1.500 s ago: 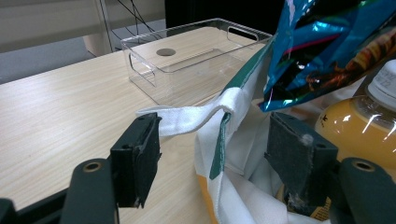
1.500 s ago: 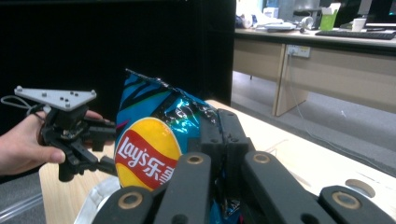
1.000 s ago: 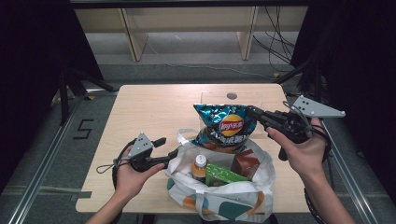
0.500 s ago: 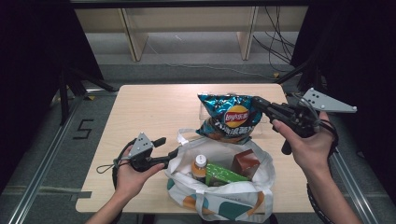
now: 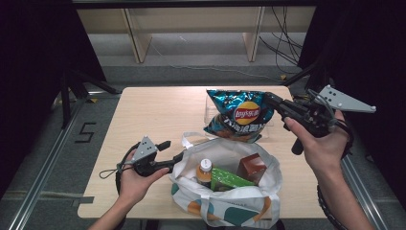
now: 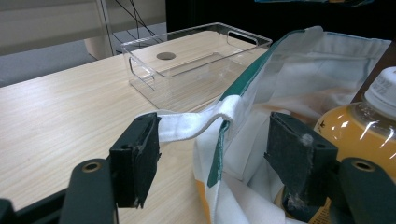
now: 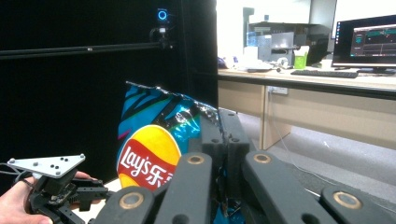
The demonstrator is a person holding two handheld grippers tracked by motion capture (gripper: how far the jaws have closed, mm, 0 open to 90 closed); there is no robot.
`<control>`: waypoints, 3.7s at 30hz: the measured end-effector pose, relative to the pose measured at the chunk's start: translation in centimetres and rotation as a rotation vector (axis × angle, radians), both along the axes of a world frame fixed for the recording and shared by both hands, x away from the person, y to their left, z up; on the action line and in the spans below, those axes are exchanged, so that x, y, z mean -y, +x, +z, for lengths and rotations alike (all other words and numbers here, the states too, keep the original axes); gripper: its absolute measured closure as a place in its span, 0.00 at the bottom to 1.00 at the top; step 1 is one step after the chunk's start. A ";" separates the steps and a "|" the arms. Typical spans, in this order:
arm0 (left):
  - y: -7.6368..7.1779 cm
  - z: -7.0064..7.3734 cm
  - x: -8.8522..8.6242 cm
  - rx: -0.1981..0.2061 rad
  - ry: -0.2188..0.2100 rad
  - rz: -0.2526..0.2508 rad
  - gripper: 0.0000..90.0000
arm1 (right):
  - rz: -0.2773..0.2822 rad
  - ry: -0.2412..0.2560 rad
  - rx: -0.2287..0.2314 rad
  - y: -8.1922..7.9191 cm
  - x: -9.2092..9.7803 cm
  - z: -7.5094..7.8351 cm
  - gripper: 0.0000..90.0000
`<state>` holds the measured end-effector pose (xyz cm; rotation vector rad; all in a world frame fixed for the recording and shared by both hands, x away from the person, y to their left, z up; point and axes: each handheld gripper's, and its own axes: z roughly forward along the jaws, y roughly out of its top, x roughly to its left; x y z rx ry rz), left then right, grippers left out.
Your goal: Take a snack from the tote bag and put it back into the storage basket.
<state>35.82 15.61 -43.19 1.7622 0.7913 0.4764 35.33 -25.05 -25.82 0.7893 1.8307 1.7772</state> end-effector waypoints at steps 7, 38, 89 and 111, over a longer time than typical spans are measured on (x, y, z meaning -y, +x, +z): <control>0.1 -0.1 -0.1 0.004 -0.011 -0.002 0.38 | -0.005 0.017 0.004 0.0 0.1 0.3 1.00; 0.1 -0.1 -0.2 0.006 -0.017 0.009 0.38 | -0.069 0.069 0.021 0.4 1.3 1.5 1.00; 0.1 0.1 -0.2 0.011 -0.033 0.016 0.38 | -0.216 0.086 0.014 4.6 2.3 -0.1 1.00; 0.0 0.1 -0.4 0.007 -0.023 0.027 0.38 | -0.246 0.090 -0.009 7.1 2.3 -1.0 1.00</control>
